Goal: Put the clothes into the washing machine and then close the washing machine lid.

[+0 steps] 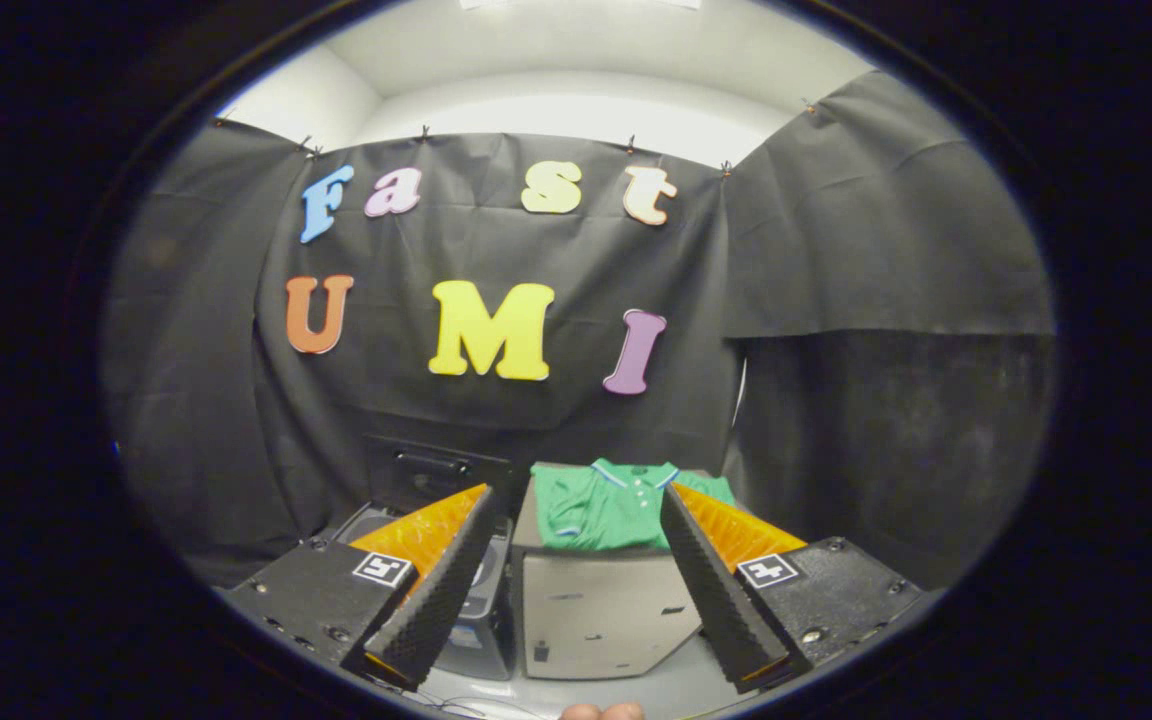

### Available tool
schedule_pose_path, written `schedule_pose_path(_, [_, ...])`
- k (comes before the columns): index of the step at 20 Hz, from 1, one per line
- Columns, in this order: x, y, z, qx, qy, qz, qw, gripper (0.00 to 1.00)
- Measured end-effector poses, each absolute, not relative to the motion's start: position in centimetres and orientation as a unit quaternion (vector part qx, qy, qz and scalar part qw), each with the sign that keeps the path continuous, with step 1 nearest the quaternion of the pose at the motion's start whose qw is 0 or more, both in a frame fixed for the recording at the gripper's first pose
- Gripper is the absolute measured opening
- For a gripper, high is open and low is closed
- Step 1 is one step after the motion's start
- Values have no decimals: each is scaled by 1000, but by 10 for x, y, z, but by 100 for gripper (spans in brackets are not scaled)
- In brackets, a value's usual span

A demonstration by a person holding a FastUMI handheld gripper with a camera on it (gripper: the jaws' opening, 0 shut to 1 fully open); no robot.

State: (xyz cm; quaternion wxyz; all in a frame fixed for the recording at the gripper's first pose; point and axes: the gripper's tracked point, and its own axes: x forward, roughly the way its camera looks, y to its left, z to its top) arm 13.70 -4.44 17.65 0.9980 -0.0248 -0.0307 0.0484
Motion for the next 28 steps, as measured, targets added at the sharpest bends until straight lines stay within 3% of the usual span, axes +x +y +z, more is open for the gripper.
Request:
schedule_pose_path(6, [263,-73,233,-51,-7,43,998,100])
schedule_pose_path(16, [444,-80,136,-29,158,58,985,100])
schedule_pose_path(28, [488,-106,16,-27,310,50,949,100])
